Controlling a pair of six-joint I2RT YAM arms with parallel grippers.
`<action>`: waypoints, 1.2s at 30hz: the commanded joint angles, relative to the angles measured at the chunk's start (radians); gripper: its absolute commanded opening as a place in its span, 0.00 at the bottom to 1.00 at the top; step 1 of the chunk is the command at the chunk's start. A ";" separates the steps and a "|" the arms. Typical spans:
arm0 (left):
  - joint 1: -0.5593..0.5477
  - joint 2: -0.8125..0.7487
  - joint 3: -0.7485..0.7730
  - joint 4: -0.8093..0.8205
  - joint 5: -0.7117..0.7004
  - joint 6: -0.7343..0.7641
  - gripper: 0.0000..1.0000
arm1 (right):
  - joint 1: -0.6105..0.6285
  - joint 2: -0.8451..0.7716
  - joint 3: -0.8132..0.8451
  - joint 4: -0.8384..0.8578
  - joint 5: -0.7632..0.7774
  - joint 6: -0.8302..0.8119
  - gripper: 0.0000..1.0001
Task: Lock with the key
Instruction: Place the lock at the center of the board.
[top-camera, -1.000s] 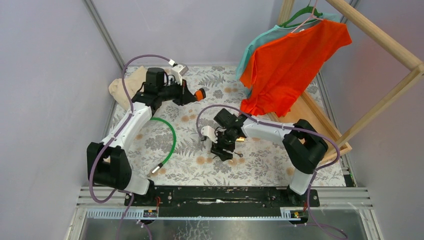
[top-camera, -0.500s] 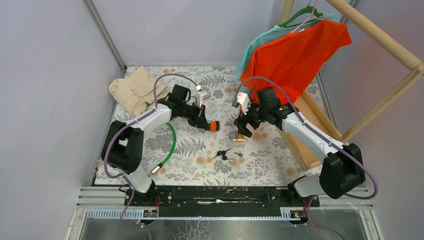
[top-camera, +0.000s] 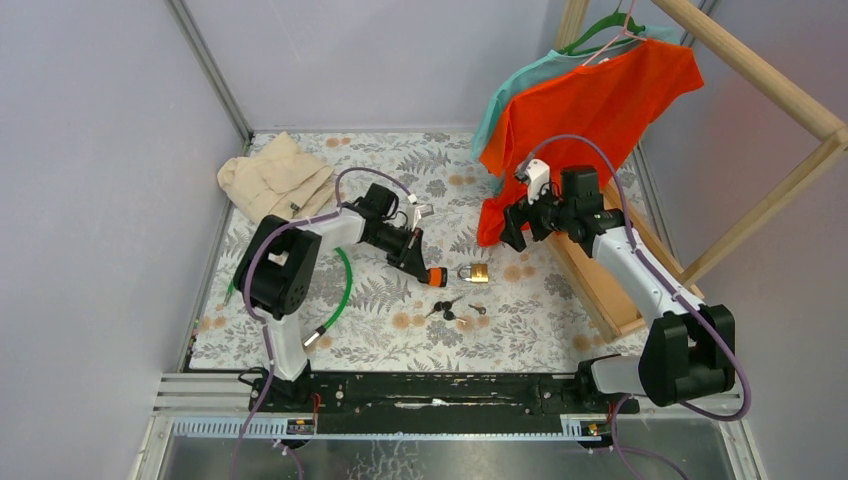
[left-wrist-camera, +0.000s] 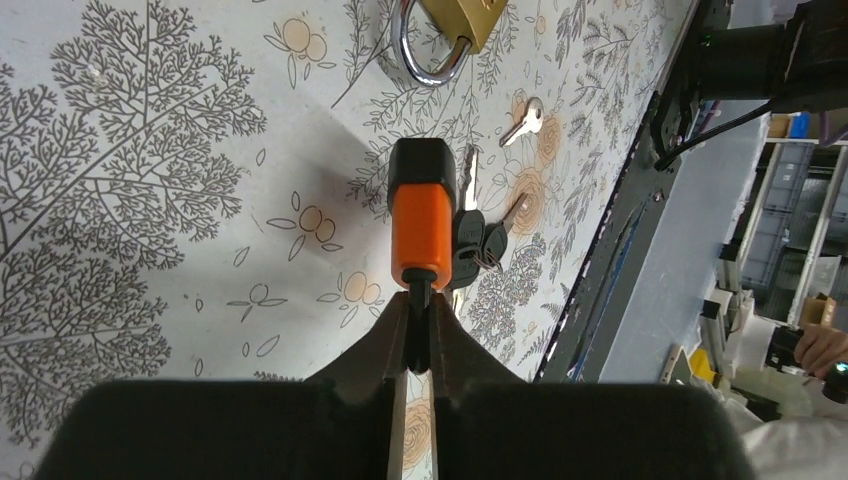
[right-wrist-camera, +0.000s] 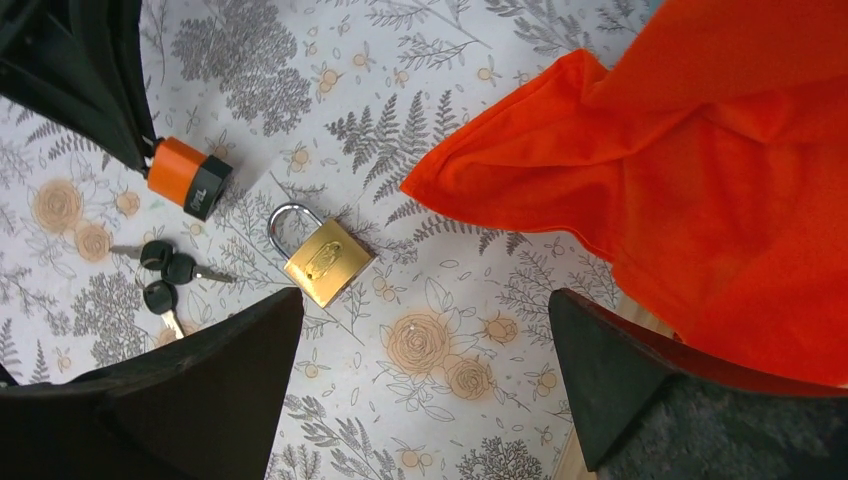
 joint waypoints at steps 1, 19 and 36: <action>-0.006 0.038 0.056 0.009 0.085 -0.050 0.13 | -0.038 -0.048 0.000 0.075 -0.035 0.081 0.99; -0.006 0.096 0.107 -0.048 -0.049 -0.053 0.42 | -0.123 -0.076 0.024 -0.007 -0.119 0.009 0.99; -0.006 -0.150 0.116 -0.092 -0.471 0.095 0.70 | -0.133 -0.096 0.005 0.025 -0.082 0.018 0.99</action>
